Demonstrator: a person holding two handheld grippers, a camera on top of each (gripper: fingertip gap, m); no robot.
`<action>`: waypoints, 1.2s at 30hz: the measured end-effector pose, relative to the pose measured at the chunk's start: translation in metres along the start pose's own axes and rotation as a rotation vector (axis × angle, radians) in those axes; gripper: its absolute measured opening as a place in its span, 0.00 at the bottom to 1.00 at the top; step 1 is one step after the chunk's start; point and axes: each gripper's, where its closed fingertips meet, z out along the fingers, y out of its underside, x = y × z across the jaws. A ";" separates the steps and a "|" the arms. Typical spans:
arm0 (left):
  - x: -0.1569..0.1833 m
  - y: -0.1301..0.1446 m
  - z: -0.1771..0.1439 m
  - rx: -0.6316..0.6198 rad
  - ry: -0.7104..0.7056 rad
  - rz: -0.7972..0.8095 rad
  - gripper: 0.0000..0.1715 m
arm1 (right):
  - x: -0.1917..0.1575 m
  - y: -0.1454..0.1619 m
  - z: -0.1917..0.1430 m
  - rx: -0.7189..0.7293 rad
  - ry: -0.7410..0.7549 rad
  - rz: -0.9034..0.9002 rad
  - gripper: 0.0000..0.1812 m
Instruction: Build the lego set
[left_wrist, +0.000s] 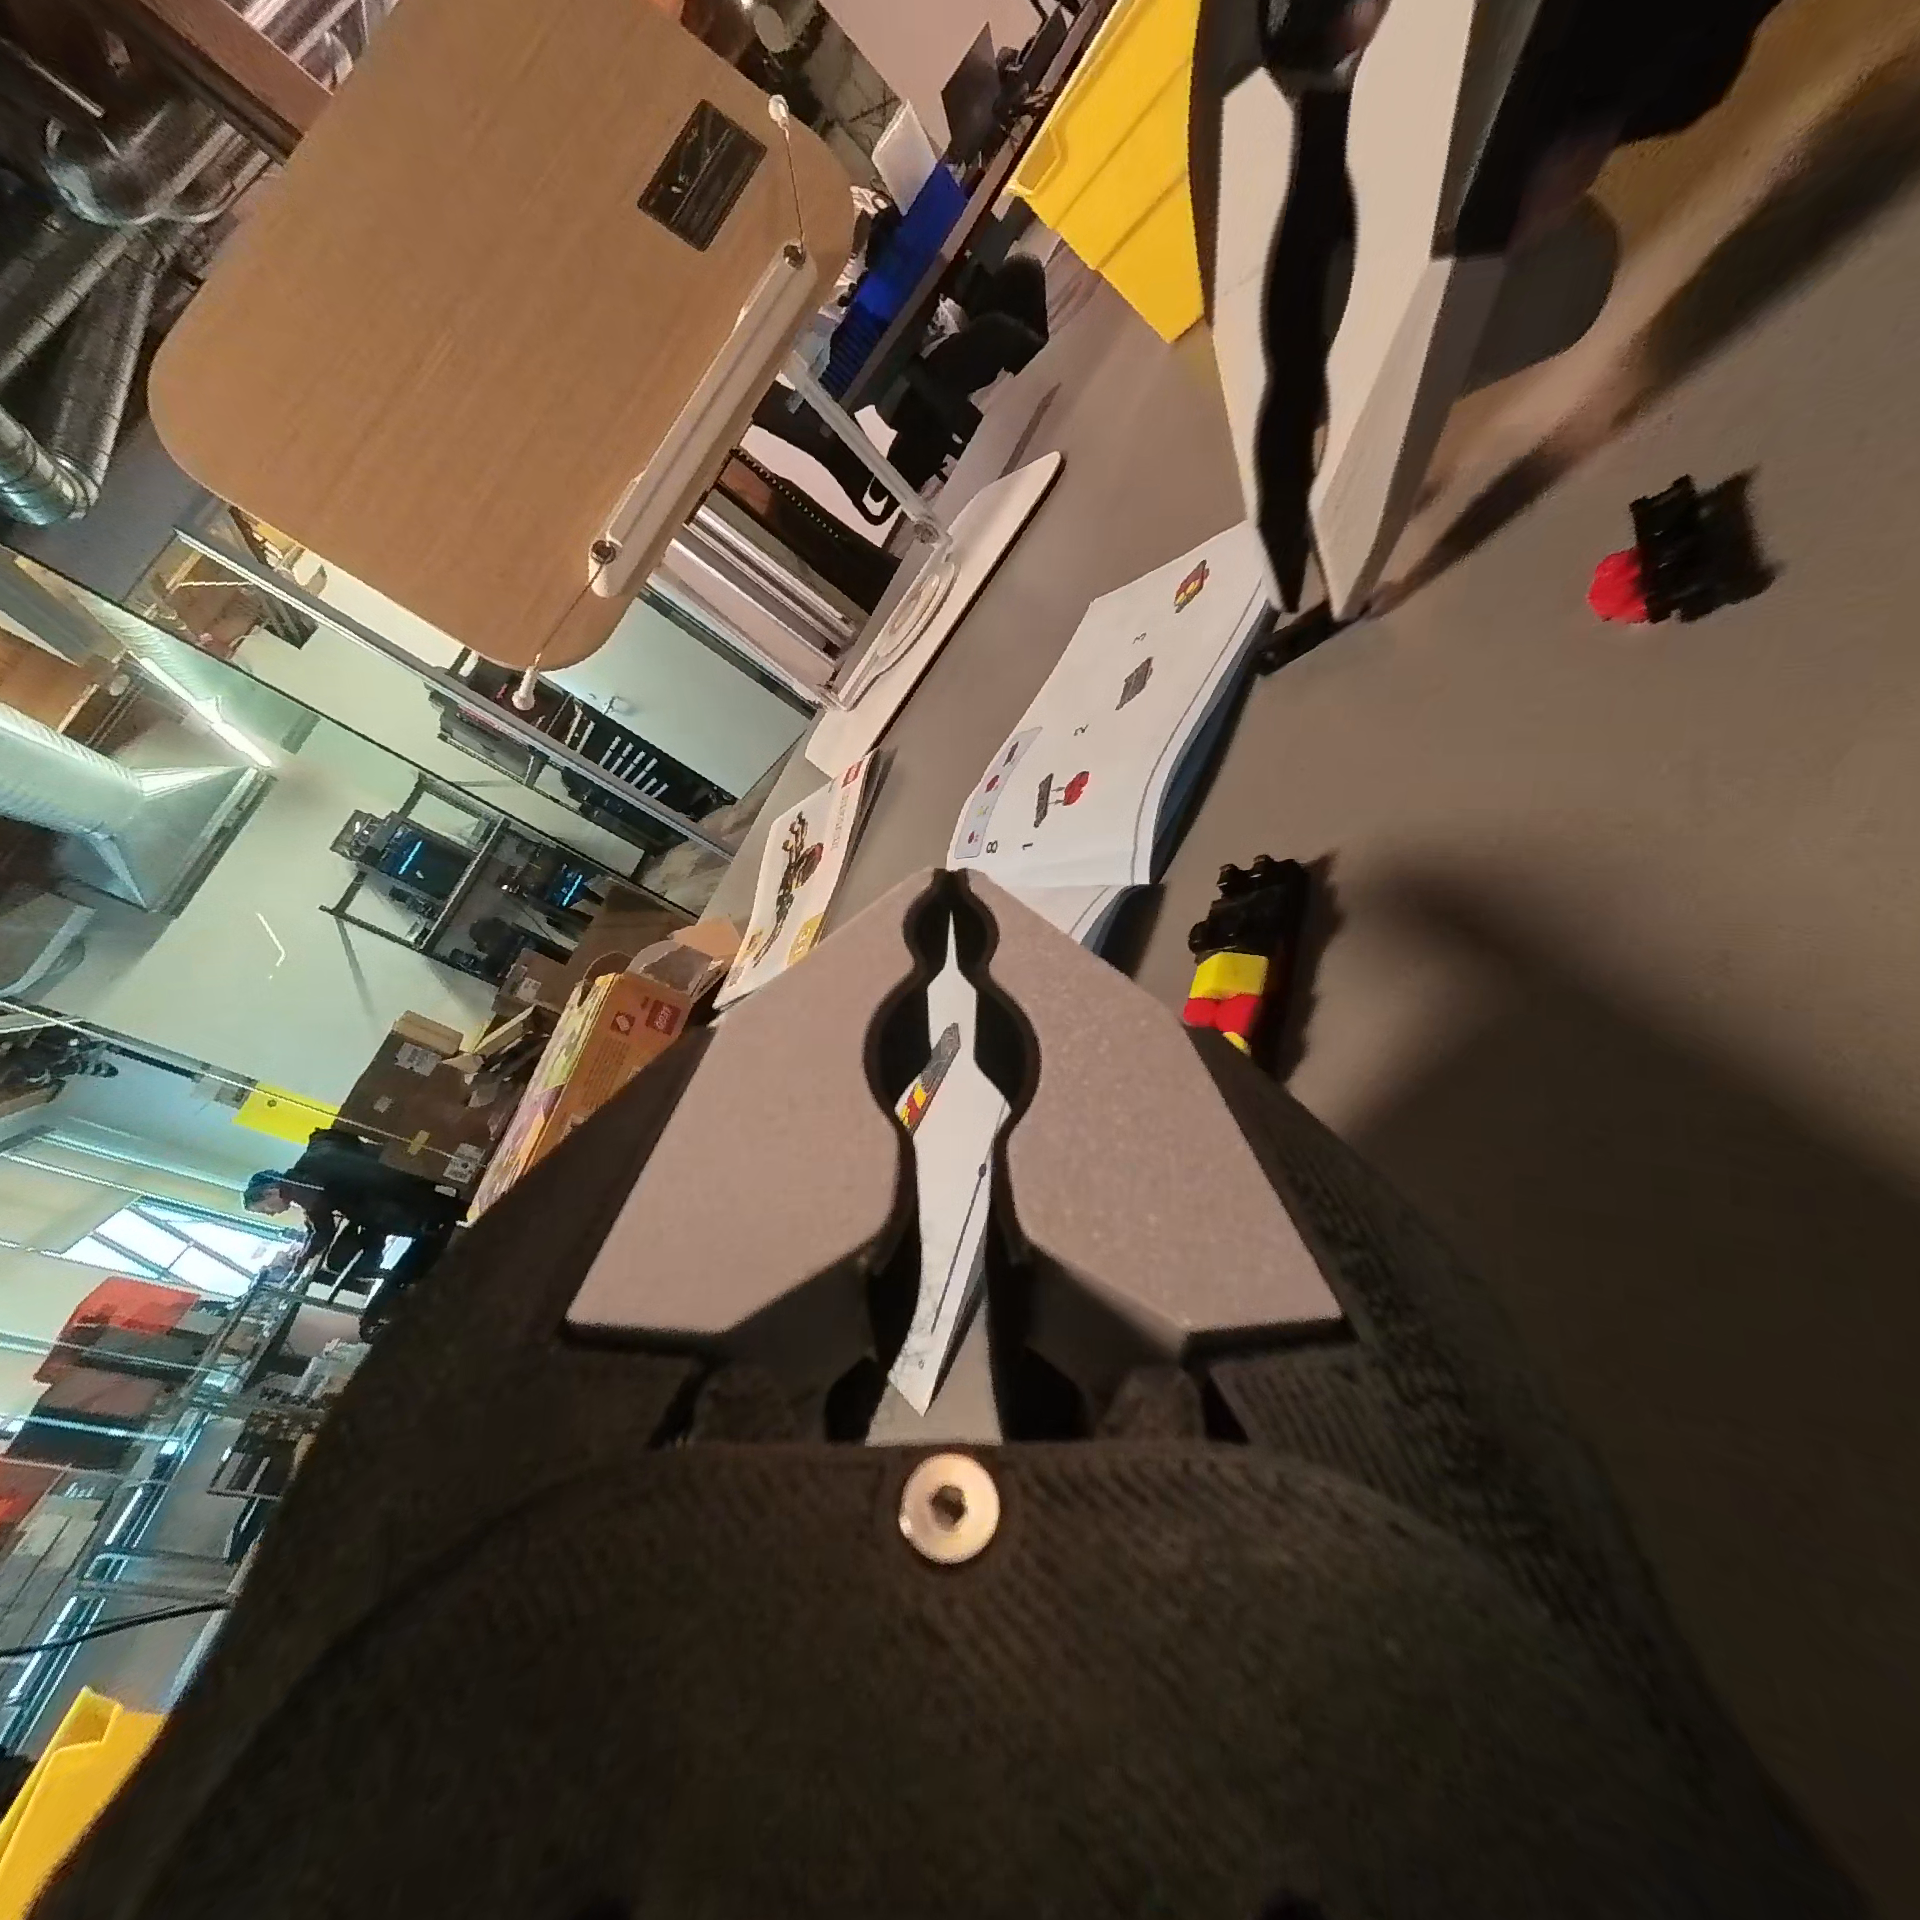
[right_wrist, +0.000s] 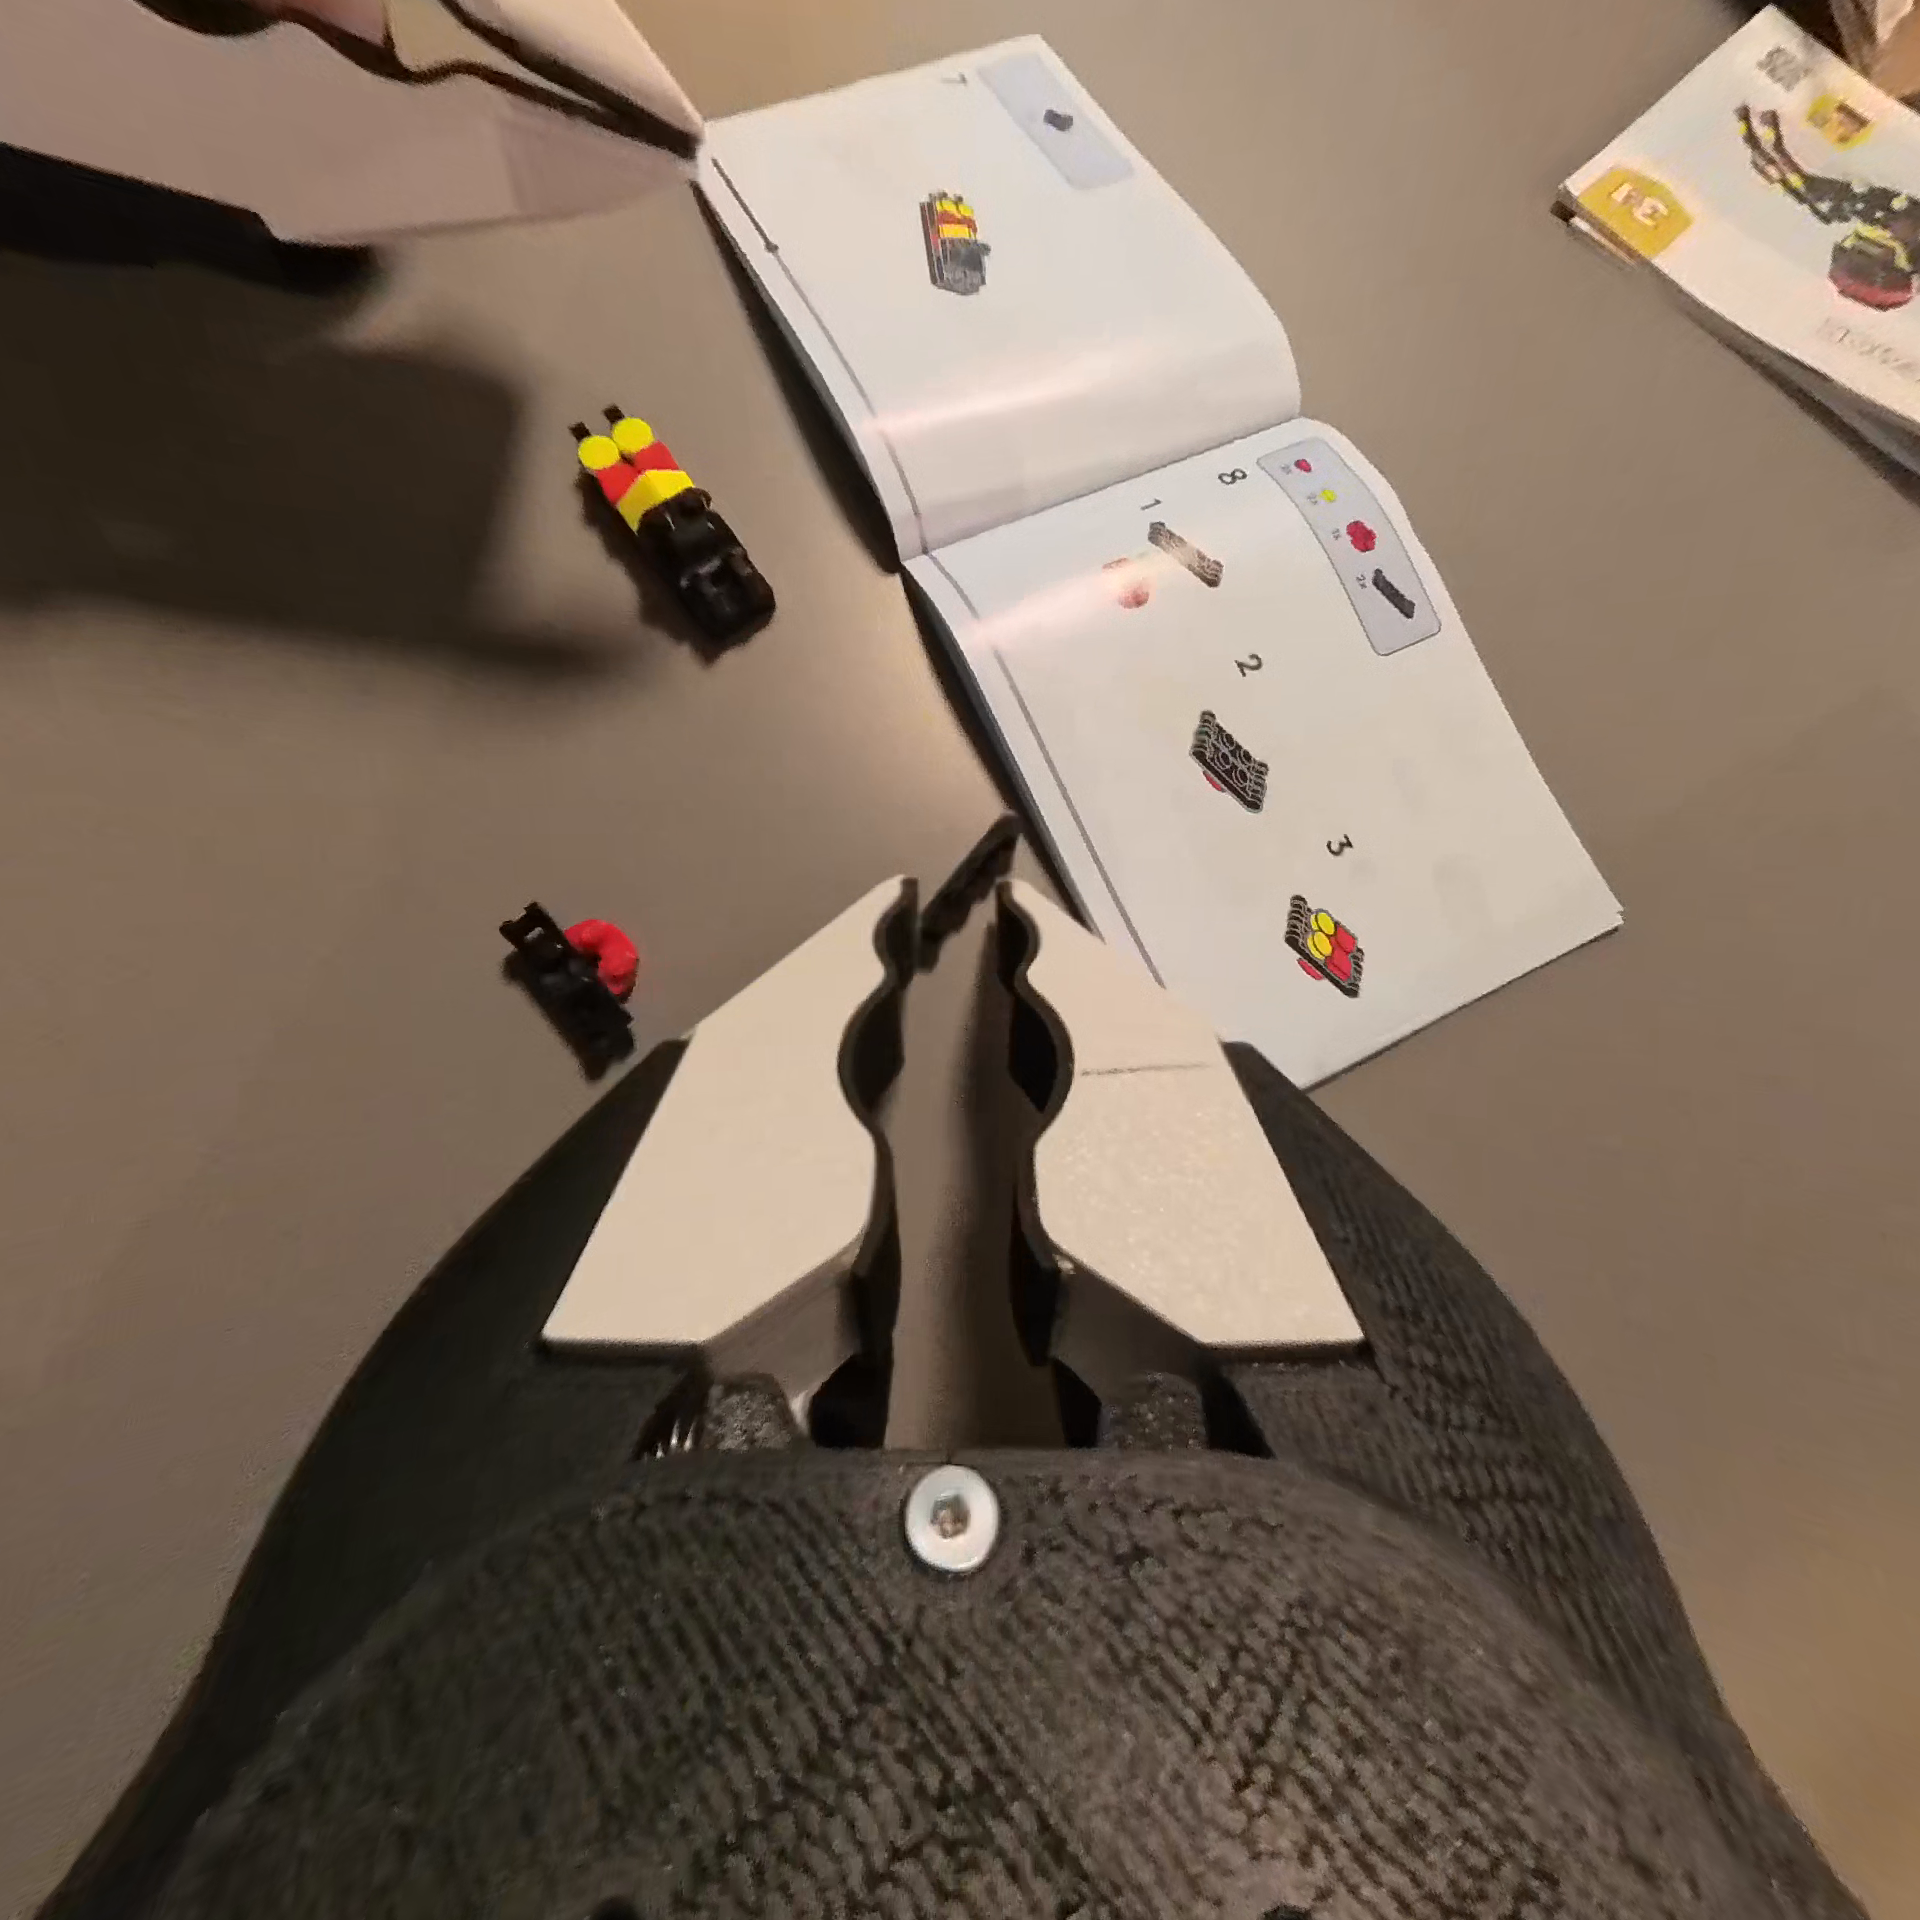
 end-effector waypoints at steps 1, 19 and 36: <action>0.000 0.000 0.000 0.000 0.001 -0.001 0.00 | 0.001 0.002 0.001 -0.012 0.014 -0.026 0.04; 0.002 0.000 0.000 -0.001 0.010 0.004 0.00 | -0.009 -0.004 -0.001 -0.153 0.413 -1.319 0.01; 0.005 0.000 0.000 0.000 0.018 0.014 0.00 | -0.037 -0.008 -0.022 0.059 0.038 -0.626 0.03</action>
